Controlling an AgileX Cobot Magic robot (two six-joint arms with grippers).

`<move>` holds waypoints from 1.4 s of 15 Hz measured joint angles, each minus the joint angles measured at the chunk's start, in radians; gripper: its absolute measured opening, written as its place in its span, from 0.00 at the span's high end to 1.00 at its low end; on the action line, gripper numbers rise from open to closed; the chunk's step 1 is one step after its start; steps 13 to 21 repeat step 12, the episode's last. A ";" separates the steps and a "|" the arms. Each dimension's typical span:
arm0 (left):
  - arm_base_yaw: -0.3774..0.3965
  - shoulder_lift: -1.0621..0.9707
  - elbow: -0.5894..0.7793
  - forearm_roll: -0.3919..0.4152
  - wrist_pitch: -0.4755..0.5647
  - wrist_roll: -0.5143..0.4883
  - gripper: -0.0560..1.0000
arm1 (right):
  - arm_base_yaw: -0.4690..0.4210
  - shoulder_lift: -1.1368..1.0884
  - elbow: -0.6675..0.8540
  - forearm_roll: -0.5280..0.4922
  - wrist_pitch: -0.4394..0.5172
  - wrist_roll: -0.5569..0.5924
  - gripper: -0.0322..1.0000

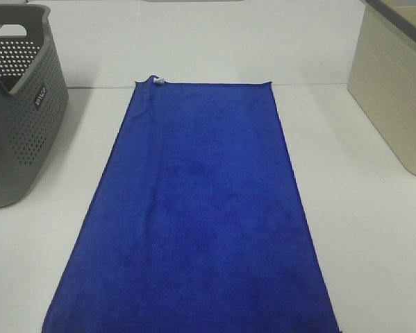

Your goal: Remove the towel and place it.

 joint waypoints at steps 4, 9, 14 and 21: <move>0.000 0.000 0.000 0.000 0.000 0.000 0.16 | 0.000 0.000 0.000 0.000 0.000 0.000 0.33; 0.000 0.000 0.000 0.000 0.000 0.000 0.16 | 0.000 0.000 0.000 0.000 0.000 0.000 0.33; 0.000 0.000 0.000 0.000 0.000 0.000 0.16 | 0.000 0.000 0.000 0.000 0.000 0.000 0.33; 0.000 0.000 0.000 0.000 0.000 0.000 0.16 | 0.000 0.000 0.000 0.000 0.000 0.000 0.33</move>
